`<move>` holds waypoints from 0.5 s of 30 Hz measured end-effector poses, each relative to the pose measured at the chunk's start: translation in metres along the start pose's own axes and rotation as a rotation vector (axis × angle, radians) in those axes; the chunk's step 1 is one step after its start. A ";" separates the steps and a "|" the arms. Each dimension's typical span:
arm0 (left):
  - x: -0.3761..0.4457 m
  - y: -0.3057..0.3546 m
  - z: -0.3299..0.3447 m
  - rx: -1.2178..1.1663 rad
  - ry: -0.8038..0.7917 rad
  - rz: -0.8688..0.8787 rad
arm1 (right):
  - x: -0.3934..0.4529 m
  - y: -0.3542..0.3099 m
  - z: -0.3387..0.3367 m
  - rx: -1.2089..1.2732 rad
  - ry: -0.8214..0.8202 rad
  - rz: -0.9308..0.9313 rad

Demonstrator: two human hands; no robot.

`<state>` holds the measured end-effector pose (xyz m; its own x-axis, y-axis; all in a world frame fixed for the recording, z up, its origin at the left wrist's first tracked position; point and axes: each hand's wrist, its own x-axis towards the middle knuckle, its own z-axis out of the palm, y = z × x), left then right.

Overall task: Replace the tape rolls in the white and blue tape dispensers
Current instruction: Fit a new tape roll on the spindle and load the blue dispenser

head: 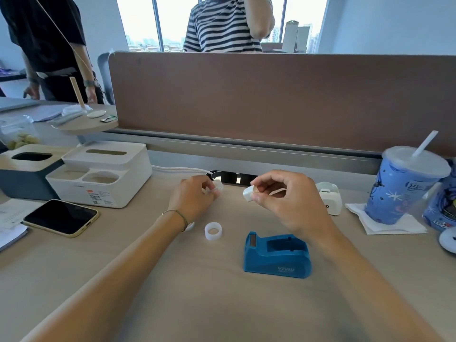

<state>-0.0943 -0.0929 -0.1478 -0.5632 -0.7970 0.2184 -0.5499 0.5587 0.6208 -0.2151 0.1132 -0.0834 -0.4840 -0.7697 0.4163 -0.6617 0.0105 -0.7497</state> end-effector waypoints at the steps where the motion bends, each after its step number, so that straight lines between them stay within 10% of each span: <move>1: -0.006 0.005 -0.005 -0.115 -0.017 0.005 | 0.000 0.000 0.000 0.003 0.001 0.001; 9: -0.056 0.053 -0.038 -1.088 -0.430 -0.209 | -0.002 -0.005 0.001 0.022 0.047 -0.020; 15: -0.068 0.055 -0.038 -1.116 -0.545 -0.237 | -0.004 -0.011 0.004 0.007 0.101 -0.076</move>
<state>-0.0629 -0.0165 -0.0995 -0.8488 -0.5048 -0.1575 -0.0029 -0.2935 0.9560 -0.2038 0.1136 -0.0785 -0.4880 -0.7002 0.5212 -0.6949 -0.0496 -0.7174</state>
